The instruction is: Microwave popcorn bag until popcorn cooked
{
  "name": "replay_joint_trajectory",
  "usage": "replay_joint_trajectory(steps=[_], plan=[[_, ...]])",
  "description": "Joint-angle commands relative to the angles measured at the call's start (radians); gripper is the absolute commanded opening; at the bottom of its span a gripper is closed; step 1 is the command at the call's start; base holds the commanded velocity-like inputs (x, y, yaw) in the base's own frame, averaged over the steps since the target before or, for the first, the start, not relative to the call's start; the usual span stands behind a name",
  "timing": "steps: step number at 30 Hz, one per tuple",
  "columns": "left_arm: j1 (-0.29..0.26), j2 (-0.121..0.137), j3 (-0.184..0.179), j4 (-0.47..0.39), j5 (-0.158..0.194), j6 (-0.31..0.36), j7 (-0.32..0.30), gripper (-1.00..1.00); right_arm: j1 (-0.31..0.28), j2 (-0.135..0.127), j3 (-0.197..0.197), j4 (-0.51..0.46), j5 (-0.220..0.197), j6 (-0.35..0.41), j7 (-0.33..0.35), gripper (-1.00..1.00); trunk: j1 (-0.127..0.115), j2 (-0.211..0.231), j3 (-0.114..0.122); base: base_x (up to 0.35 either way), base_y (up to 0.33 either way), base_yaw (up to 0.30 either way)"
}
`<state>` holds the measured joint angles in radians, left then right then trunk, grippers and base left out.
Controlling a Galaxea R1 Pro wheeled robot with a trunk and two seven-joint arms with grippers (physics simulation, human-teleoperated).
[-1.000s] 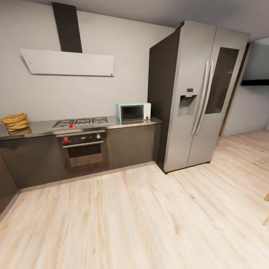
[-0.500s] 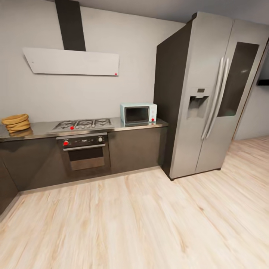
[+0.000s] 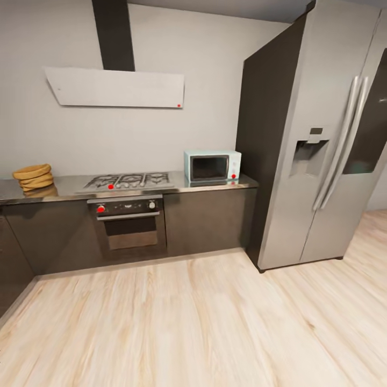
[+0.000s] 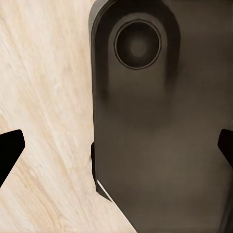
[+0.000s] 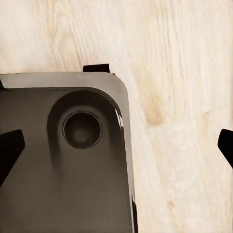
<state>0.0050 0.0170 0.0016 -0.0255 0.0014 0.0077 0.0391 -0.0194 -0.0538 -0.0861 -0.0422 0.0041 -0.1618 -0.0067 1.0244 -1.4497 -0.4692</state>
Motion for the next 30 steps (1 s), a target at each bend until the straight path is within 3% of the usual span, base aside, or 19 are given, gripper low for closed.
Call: replay_joint_trajectory(steps=[1, 30], plan=[[0.001, 0.0, 0.0, -0.002, 0.0, 0.001, 0.002, 1.0, -0.001, 0.0, -0.008, 0.001, 0.0, -0.004, 0.001, 1.0, 0.001, 0.0, -0.001, 0.33, -0.093, 0.172], [0.001, 0.0, 0.0, -0.002, 0.0, 0.002, 0.003, 1.0, -0.001, 0.0, -0.008, 0.001, 0.0, -0.004, 0.001, 1.0, 0.001, 0.0, -0.001, 0.329, -0.096, 0.114]])
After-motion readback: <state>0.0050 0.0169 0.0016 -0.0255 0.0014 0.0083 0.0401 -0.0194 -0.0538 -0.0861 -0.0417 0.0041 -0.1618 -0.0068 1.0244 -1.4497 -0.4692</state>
